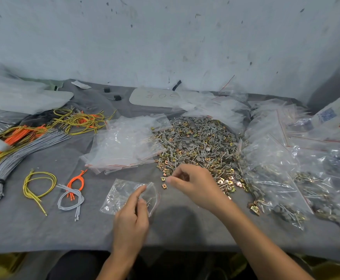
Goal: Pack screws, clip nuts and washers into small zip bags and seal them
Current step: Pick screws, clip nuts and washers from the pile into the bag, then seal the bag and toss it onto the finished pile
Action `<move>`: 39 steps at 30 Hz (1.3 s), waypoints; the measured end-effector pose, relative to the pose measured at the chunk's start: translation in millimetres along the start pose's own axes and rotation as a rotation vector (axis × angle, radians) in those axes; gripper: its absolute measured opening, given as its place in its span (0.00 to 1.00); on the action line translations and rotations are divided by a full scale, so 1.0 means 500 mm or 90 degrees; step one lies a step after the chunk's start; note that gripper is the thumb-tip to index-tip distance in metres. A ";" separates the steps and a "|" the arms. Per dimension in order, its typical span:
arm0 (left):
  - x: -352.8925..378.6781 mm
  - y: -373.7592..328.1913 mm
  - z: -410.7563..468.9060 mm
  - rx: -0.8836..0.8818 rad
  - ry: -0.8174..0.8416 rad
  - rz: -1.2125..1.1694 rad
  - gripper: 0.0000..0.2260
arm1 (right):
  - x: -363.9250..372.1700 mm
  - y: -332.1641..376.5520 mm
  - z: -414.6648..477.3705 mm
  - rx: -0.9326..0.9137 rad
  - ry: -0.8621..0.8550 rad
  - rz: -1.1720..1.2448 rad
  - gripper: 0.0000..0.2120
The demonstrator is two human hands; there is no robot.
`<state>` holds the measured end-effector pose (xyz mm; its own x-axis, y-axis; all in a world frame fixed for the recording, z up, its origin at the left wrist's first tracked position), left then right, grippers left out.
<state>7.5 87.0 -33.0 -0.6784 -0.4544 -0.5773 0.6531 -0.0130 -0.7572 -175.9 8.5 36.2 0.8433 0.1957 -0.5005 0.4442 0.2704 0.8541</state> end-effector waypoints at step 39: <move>0.007 0.008 0.001 -0.016 0.011 -0.006 0.16 | 0.137 0.034 -0.036 -0.065 0.050 -0.262 0.12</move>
<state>8.1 85.2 -38.0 -0.6897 -0.4395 -0.5754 0.6385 0.0055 -0.7696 -115.8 43.3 13.8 0.5749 0.1227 -0.8090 0.7028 0.4322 0.5650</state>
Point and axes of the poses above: each hand's wrist, its own z-axis towards the middle knuckle, its own x-axis out of the palm, y = z × x, the point moved 4 cm from there along z, towards the middle knuckle, and after that the axes turned 13 degrees about z, right-handed, at the moved point
